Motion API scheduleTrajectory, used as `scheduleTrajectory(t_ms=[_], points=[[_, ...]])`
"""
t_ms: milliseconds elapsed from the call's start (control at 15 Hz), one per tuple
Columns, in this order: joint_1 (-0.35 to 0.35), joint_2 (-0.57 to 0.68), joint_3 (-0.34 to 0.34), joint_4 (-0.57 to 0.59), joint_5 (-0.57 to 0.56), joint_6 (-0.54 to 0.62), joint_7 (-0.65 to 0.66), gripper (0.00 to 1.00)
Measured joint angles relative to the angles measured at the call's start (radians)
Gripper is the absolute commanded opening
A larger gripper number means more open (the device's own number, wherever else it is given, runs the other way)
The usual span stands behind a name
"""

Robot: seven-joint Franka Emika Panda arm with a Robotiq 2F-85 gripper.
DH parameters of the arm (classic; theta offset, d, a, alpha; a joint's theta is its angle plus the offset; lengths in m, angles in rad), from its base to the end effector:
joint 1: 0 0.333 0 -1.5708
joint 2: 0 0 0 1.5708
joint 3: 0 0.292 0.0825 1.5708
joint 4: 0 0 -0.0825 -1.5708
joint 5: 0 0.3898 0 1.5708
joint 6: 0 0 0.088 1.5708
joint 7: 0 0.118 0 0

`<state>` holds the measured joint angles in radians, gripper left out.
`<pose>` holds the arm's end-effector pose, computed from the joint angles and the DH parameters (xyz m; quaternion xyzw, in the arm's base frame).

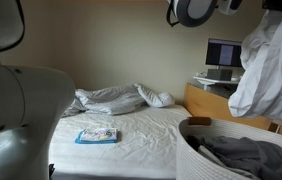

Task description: Put the gray and white clothes in the basket respectively

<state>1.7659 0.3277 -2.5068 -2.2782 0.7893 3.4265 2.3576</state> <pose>0.3403 -0.3756 0.5935 0.2853 0.7158 -0.3776 0.5135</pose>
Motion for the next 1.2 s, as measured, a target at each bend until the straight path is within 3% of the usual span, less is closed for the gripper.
scheduleTrajectory(t_ms=[133,400,600,800,867,933,1200], points=[[0.059,0.002,-0.058,-0.05,-0.011,-0.068,-0.008,0.06],[0.072,0.0,-0.083,-0.168,-0.014,-0.223,-0.075,0.06],[0.039,-0.001,-0.059,-0.264,-0.069,-0.3,-0.093,0.06],[-0.052,0.001,0.012,-0.336,-0.182,-0.373,-0.092,0.06],[-0.098,0.005,0.058,-0.347,-0.19,-0.397,-0.096,0.37],[-0.159,0.013,0.121,-0.355,-0.19,-0.425,-0.099,0.38],[-0.325,0.061,0.325,-0.36,-0.165,-0.494,-0.101,0.62]])
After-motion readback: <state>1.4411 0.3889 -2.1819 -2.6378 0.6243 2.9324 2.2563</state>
